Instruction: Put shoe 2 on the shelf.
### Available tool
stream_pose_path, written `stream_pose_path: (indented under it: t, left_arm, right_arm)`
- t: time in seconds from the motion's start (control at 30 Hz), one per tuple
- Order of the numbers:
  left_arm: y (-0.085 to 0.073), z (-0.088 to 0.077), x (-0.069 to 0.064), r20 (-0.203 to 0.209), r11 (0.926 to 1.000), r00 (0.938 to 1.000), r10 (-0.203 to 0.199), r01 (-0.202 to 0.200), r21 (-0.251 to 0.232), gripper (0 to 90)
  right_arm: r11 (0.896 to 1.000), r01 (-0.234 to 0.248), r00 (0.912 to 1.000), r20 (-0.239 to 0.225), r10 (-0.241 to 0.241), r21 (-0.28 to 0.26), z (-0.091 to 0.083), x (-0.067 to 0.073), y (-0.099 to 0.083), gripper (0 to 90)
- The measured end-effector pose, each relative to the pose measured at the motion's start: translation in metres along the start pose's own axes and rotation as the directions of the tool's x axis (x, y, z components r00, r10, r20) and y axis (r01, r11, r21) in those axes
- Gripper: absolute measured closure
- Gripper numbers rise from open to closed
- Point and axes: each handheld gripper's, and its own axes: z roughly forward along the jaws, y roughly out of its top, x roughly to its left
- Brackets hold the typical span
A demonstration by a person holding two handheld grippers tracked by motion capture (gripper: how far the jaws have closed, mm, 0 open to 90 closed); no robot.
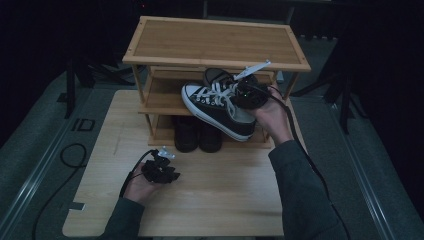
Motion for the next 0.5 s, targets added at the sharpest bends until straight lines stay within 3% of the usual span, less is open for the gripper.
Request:
stream_pose_path:
  t: [0.13,0.17,0.27,0.3,0.33,0.43,0.5]
  left_arm:
    - [0.0,0.001,0.0,0.0,1.0,1.0,-0.006,0.006,-0.002,66.3]
    - [0.0,0.001,-0.001,0.001,1.0,1.0,-0.005,0.005,-0.002,66.3]
    - [0.0,0.001,-0.001,0.002,1.0,1.0,-0.003,0.003,0.0,66.2]
    - [0.0,0.001,-0.001,0.002,1.0,1.0,-0.003,0.003,0.0,66.3]
    - [0.0,0.001,-0.002,0.003,1.0,1.0,-0.001,0.001,0.001,66.2]
    - [0.0,0.002,-0.002,0.003,0.9999,1.0,0.007,-0.007,0.01,66.2]
    - [0.001,0.003,-0.002,0.004,0.9999,1.0,0.009,-0.009,0.011,66.2]
  right_arm:
    - [0.999,-0.035,0.9968,0.071,0.037,-0.021,0.003,0.004,0.0,85.3]
    - [0.999,-0.041,0.9923,0.116,0.044,-0.032,0.005,0.006,0.0,85.3]
    - [0.998,-0.058,0.9812,0.182,0.064,-0.037,0.009,0.01,-0.001,80.2]
    - [0.998,-0.058,0.9812,0.182,0.064,-0.037,0.009,0.01,-0.001,80.2]
    - [1.0,-0.024,0.9805,0.195,0.026,-0.014,0.009,0.01,-0.001,71.2]
    - [0.999,0.043,0.9833,0.176,-0.046,0.021,0.002,0.002,-0.001,59.5]
    - [0.996,0.085,0.9883,0.125,-0.088,0.034,-0.003,-0.003,-0.001,59.6]
